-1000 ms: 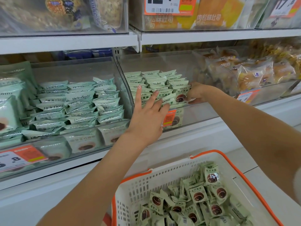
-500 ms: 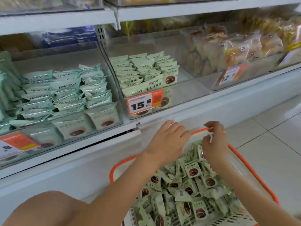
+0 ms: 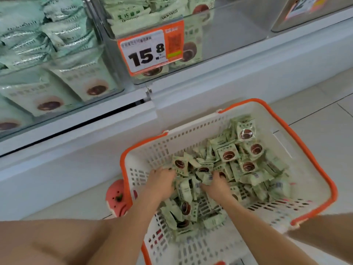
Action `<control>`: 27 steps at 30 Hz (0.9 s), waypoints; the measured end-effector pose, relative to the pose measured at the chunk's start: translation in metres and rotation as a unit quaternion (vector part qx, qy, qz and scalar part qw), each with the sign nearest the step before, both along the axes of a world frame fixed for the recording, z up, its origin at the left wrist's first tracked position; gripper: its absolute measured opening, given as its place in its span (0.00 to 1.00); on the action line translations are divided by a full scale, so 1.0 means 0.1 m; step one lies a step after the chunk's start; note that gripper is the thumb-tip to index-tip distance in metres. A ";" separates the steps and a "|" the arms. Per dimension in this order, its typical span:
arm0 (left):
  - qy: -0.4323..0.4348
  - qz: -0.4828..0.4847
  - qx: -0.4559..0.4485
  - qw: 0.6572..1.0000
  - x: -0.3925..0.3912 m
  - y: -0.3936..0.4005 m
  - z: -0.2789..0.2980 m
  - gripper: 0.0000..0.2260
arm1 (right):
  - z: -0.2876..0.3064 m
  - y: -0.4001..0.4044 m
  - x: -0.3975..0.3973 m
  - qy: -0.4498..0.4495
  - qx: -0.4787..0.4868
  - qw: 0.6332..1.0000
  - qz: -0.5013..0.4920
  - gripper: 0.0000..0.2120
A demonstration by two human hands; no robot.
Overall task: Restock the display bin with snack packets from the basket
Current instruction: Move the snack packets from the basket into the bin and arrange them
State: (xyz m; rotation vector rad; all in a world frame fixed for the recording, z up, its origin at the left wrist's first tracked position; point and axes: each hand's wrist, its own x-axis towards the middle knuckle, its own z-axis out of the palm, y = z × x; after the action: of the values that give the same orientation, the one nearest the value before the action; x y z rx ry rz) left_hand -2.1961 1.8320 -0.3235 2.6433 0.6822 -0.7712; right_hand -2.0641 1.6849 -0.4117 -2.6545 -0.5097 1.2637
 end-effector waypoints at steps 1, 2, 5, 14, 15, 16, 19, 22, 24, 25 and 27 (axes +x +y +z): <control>0.001 0.001 -0.005 1.000 0.00 0.01 -0.01 0.09 | -0.01 0.04 -0.01 -0.015 -0.003 1.000 0.005 0.34; 0.001 0.001 -0.009 1.000 0.01 0.02 -0.02 0.10 | -0.01 0.08 -0.02 -0.036 -0.003 0.999 0.011 0.32; -0.013 0.003 -0.019 1.000 0.02 0.02 -0.04 0.11 | 0.13 0.12 -0.01 -0.058 0.048 0.997 -0.032 0.27; -0.201 0.047 -0.151 0.967 0.32 -0.10 0.62 0.53 | 1.42 -0.04 0.42 0.185 0.237 0.953 -0.037 0.30; -0.225 0.032 -0.153 0.962 0.35 -0.13 0.75 0.53 | 1.55 -0.06 0.43 0.172 0.242 0.955 -0.015 0.30; -0.245 0.015 -0.150 0.958 0.36 -0.16 0.88 0.52 | 1.70 -0.07 0.42 0.154 0.250 0.956 0.000 0.31; -0.265 -0.036 -0.129 0.955 0.35 -0.21 1.22 0.48 | 2.07 -0.11 0.35 0.100 0.284 0.953 0.029 0.28; -0.257 -0.046 -0.158 0.952 0.31 -0.27 1.51 0.45 | 2.35 -0.18 0.26 0.070 0.328 0.941 0.038 0.25; -0.264 -0.041 -0.161 0.950 0.27 -0.31 1.67 0.44 | 2.46 -0.23 0.19 0.069 0.352 0.932 0.046 0.29; -0.271 -0.036 -0.159 0.949 0.24 -0.33 1.74 0.43 | 2.51 -0.24 0.15 0.071 0.365 0.927 0.044 0.27; -0.292 -0.023 -0.158 0.943 0.19 -0.36 1.87 0.40 | 2.62 -0.28 0.09 0.075 0.412 0.907 0.041 0.20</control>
State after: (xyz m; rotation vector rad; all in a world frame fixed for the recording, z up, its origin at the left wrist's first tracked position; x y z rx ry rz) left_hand -2.1768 1.7957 -0.1367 2.4028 0.3010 -0.0655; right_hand -2.0552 1.6569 -0.1497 -1.8277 -0.8941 0.9537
